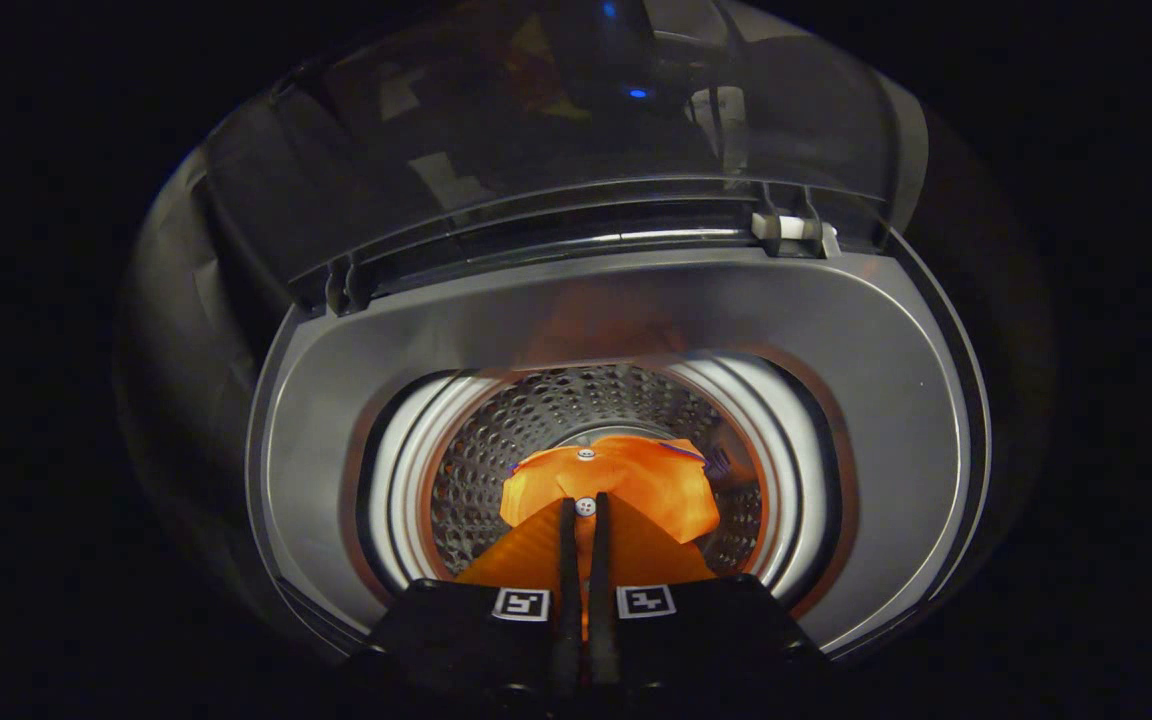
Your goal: Put the clothes into the washing machine and then close the washing machine lid.
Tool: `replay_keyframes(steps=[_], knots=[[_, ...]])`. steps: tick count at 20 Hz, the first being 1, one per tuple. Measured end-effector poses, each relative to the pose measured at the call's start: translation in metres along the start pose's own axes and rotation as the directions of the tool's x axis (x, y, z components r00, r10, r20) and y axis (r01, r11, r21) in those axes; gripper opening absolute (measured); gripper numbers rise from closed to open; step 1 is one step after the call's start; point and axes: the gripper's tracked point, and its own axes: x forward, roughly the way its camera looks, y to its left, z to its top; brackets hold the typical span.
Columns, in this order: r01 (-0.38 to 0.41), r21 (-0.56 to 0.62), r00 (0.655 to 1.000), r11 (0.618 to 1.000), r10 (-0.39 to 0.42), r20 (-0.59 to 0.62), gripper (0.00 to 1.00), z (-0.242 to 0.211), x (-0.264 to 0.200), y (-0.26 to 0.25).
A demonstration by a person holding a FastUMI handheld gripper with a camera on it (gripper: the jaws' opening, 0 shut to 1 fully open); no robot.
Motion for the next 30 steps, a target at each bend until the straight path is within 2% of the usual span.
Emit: replay_keyframes(steps=[3, 5, 7, 12, 16, 20, 25, 26, 30], knots=[[-0.026, 0.008, 1.000, 1.000, 0.026, 0.015, 0.17, 0.005, -0.005, 0.003], [-0.018, 0.009, 1.000, 1.000, 0.018, 0.015, 0.29, 0.006, -0.010, 0.000], [-0.016, 0.001, 1.000, 1.000, 0.015, 0.025, 0.37, 0.007, -0.020, -0.002], [-0.037, -0.032, 0.997, 0.999, 0.039, 0.068, 0.38, 0.019, -0.063, 0.007], [-0.059, -0.073, 0.990, 0.996, 0.068, 0.121, 0.38, 0.036, -0.113, 0.022], [-0.074, -0.072, 0.978, 0.995, 0.086, 0.189, 0.43, 0.060, -0.158, 0.030], [-0.072, -0.056, 0.968, 0.996, 0.083, 0.237, 0.63, 0.078, -0.181, 0.028], [-0.071, -0.059, 0.969, 0.996, 0.083, 0.235, 0.63, 0.079, -0.184, 0.028], [-0.067, -0.072, 0.963, 0.995, 0.084, 0.256, 0.81, 0.087, -0.198, 0.031]])
